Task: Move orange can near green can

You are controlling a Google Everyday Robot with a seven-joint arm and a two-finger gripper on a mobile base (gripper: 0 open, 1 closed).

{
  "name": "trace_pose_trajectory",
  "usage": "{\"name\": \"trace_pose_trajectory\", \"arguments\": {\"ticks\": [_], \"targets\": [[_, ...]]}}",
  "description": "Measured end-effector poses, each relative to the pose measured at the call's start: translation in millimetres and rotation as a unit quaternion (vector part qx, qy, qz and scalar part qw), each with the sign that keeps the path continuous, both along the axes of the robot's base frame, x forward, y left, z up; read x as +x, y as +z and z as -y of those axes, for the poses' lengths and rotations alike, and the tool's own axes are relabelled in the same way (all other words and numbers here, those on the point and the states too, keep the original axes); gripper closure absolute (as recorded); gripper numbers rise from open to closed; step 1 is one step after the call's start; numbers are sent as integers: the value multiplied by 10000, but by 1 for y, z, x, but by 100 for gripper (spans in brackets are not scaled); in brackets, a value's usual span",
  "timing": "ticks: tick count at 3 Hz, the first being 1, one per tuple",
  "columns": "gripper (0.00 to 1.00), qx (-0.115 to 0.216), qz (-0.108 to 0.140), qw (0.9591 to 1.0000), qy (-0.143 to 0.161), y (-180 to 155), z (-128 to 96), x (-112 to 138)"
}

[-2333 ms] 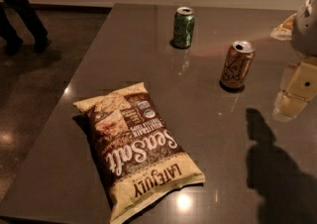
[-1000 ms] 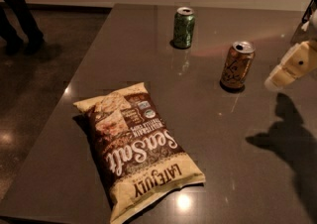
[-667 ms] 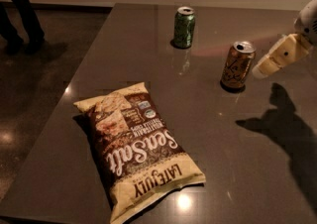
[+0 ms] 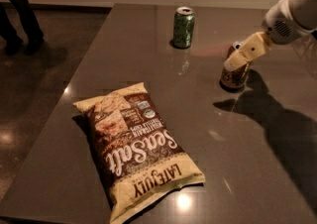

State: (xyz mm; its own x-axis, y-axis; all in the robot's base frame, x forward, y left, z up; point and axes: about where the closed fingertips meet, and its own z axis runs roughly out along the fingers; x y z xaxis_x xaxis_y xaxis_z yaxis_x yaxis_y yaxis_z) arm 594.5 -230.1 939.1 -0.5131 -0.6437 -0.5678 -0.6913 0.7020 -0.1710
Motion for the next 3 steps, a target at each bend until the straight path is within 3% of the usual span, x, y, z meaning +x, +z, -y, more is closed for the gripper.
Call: {"name": "trace_pose_trajectory", "arguments": {"ticks": [2, 3], "targets": [[0, 146, -380, 9992, -53, -28, -10, 7], [15, 124, -479, 9987, -121, -32, -10, 7]]}}
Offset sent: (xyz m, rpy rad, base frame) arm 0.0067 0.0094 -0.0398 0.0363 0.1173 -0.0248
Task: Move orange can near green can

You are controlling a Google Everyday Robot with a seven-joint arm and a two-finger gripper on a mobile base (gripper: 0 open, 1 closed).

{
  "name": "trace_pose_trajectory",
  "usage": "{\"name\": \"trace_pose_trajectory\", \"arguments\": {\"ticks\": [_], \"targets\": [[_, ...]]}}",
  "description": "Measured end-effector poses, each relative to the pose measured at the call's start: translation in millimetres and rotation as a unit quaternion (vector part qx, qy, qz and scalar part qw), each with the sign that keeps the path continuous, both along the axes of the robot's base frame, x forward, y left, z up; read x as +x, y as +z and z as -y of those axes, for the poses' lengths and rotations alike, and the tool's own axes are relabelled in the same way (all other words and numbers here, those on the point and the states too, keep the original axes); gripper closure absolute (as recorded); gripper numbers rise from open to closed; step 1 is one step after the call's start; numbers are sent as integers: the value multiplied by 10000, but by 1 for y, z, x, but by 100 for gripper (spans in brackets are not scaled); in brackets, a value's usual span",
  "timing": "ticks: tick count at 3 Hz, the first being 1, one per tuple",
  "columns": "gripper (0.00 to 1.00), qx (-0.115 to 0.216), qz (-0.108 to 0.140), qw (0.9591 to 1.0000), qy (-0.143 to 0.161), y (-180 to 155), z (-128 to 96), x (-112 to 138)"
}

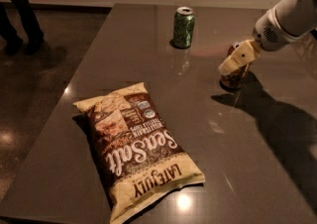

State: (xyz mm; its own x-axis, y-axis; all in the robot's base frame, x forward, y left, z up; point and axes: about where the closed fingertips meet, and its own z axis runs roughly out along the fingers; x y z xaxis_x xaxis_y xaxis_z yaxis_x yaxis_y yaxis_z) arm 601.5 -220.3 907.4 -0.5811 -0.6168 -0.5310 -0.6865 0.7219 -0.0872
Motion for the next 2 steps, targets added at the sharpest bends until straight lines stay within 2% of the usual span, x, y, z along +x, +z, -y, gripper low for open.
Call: {"name": "trace_pose_trajectory", "arguments": {"ticks": [1, 2], "targets": [[46, -19, -98, 10000, 1, 1, 0, 2], [70, -17, -167, 9999, 30, 4, -1, 7]]}}
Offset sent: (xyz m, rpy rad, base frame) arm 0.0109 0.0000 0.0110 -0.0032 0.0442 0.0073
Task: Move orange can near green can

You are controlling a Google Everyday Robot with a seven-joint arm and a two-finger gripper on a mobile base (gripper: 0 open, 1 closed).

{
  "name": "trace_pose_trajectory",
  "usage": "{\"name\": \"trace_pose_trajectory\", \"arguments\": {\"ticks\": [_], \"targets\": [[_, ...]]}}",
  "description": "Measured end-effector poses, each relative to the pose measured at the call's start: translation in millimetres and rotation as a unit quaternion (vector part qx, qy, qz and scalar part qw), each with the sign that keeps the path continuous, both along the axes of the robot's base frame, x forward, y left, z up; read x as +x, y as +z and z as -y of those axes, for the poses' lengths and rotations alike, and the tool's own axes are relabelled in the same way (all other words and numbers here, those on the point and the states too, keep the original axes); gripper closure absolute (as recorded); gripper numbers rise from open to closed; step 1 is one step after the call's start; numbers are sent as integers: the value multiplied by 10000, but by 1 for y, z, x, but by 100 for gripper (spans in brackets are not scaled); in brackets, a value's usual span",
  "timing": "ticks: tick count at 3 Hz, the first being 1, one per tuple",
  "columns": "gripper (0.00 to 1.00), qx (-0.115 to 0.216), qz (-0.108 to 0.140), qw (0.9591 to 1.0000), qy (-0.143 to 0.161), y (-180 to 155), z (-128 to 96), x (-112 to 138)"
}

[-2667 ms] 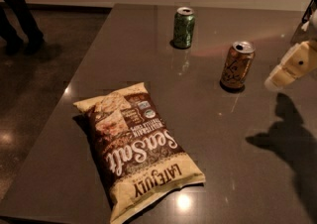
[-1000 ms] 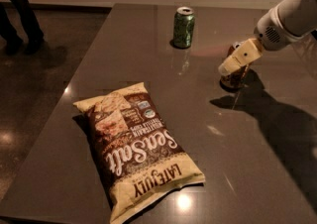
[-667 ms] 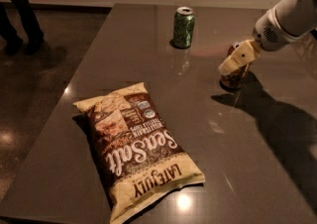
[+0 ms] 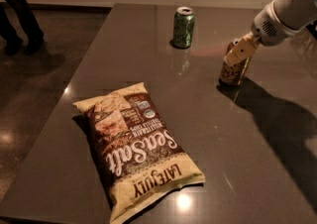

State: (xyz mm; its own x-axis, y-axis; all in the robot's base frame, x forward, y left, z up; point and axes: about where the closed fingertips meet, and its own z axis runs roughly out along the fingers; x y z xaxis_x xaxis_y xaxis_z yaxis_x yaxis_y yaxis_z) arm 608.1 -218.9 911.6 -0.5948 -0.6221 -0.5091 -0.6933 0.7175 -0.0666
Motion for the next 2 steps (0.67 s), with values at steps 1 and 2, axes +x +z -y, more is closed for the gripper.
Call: {"name": "trace_pose_trajectory", "arguments": {"ticks": [1, 2], "targets": [[99, -107, 5, 9997, 228, 12, -10, 28], [100, -155, 95, 9990, 406, 25, -19, 59]]}}
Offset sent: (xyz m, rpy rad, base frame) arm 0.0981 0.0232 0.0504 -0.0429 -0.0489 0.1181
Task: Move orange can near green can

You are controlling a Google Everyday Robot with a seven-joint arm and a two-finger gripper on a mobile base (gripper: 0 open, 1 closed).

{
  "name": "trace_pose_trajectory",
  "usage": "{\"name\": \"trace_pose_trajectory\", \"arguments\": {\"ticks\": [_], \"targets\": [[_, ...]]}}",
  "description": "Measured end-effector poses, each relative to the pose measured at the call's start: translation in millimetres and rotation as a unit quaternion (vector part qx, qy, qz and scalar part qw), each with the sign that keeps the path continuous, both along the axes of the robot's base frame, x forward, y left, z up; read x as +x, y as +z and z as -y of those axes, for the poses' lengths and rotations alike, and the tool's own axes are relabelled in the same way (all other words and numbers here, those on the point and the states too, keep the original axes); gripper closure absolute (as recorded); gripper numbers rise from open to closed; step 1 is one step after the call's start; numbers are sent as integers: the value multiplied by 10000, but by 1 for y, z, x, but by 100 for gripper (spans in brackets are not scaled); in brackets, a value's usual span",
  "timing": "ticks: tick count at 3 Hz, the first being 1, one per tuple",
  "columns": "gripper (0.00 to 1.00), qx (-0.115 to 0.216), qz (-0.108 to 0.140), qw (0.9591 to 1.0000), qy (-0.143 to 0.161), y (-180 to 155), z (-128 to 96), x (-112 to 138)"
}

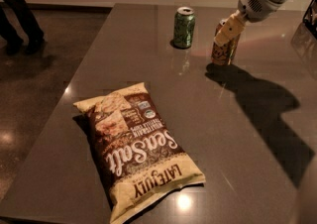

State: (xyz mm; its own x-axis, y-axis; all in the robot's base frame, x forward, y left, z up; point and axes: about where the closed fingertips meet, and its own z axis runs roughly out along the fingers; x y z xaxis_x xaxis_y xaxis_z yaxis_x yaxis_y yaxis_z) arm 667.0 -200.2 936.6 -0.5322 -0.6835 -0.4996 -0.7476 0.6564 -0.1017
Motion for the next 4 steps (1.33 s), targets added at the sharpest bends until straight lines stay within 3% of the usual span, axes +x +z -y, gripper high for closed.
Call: {"name": "trace_pose_trajectory", "arguments": {"ticks": [2, 4], "targets": [[100, 24, 114, 9998, 183, 4, -13, 50], [100, 181, 257, 9992, 245, -4, -35, 78]]}}
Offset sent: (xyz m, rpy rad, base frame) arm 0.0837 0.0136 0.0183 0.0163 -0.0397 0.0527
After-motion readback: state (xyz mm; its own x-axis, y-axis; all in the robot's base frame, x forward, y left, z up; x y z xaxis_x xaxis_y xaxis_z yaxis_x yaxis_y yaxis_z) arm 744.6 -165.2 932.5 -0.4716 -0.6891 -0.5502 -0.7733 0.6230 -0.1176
